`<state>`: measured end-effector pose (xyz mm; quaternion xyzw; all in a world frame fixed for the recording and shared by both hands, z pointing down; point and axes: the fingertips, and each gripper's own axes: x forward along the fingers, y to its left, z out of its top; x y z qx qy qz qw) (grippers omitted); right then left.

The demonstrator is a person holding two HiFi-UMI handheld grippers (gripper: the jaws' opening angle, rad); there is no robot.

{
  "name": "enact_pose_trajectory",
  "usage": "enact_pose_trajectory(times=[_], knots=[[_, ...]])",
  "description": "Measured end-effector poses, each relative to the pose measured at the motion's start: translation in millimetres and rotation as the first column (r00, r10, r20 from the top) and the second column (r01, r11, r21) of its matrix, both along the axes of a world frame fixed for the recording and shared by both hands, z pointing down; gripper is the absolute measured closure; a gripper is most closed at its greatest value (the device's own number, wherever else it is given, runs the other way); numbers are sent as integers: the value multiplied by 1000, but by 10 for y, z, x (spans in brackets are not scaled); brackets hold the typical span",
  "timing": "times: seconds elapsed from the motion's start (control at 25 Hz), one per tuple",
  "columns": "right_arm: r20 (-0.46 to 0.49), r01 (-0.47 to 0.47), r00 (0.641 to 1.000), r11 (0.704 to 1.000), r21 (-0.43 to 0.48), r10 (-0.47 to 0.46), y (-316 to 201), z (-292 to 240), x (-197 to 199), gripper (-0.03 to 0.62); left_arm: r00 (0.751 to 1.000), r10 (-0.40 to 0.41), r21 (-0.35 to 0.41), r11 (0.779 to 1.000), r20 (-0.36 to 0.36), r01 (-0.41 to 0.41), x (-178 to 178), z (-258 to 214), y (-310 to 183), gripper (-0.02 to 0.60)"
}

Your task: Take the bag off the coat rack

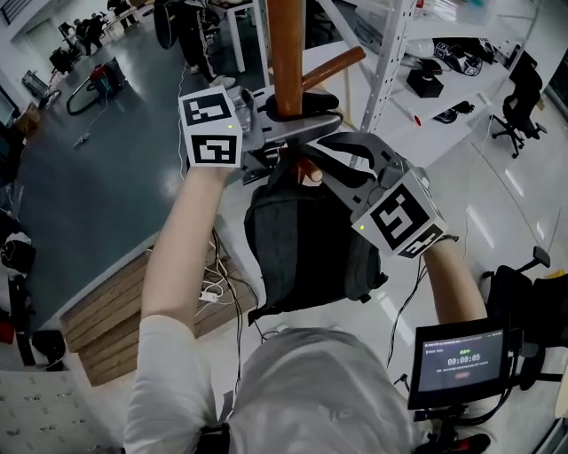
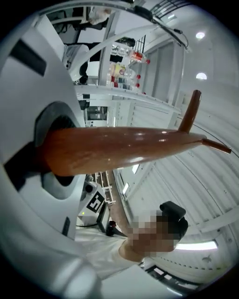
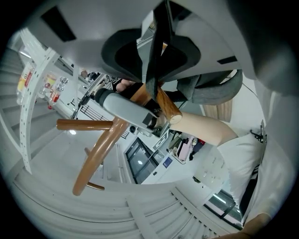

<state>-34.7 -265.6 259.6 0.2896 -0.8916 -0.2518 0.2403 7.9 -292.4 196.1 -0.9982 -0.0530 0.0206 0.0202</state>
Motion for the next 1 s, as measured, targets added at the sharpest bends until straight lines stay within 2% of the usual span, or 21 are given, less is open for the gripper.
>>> enact_pose_trajectory(times=[0.08,0.12,0.24,0.32,0.4,0.64,1.0], knots=[[5,-9,1000,1000,-20,9,-38,23,-38,494,999,51,3,999,-4,-51,25,5,71,529],[10,-15,1000,999,-36,15,-58,43,-62,494,998,69,-3,998,-10,-69,36,2,92,533],[35,-43,998,997,-65,46,-112,75,-108,510,996,89,-19,996,-27,-90,51,-23,106,538],[73,-63,995,996,-59,67,-135,49,-112,545,996,85,-21,996,-29,-85,38,-41,97,540],[92,-74,993,996,-39,77,-139,19,-115,551,996,83,-22,996,-29,-83,28,-58,101,540],[106,-135,985,991,3,134,-117,-30,-98,554,996,81,-19,996,-34,-82,16,-84,123,541],[144,-137,981,990,29,132,-133,-53,-24,557,995,95,-21,995,-29,-96,89,-61,128,541]])
